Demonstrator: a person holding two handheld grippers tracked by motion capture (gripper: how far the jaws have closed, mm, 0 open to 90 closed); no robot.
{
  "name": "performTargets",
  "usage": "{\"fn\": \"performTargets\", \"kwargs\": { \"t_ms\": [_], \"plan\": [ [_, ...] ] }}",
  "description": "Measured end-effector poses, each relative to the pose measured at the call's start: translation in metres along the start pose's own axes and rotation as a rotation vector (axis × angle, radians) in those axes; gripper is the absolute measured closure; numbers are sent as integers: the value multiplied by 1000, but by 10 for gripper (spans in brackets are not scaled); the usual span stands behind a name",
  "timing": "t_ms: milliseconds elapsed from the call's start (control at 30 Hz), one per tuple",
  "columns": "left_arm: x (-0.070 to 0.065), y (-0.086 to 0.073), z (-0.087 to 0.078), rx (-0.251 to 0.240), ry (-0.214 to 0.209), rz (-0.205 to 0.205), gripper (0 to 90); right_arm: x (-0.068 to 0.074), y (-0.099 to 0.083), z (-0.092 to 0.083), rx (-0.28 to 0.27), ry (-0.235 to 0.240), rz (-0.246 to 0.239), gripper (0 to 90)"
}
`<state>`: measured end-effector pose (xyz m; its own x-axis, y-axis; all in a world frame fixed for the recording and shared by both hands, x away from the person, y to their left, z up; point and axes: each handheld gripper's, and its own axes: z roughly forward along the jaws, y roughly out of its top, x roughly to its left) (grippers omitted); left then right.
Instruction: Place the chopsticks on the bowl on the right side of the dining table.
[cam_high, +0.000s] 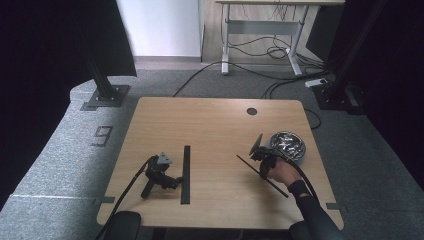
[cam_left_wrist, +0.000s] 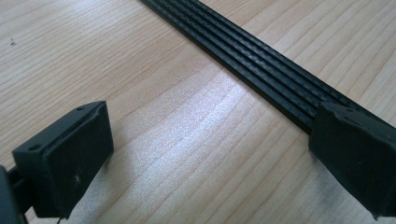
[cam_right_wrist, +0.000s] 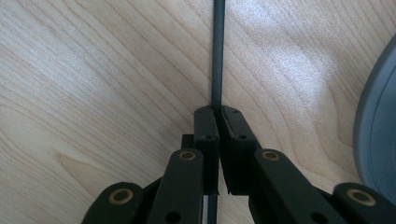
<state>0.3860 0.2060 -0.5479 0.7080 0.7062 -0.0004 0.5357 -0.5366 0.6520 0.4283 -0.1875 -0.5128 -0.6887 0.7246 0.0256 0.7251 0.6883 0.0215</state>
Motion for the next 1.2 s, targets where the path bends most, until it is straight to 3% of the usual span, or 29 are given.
{"fn": "performTargets", "kwargs": {
  "t_ms": [467,1200],
  "plan": [
    [0,0,0,0,1,3,0,6,-4,-8,-29,-8,-21,860],
    [0,0,0,0,2,4,0,2,-21,-68,-107,11,-12,858]
  ]
}}
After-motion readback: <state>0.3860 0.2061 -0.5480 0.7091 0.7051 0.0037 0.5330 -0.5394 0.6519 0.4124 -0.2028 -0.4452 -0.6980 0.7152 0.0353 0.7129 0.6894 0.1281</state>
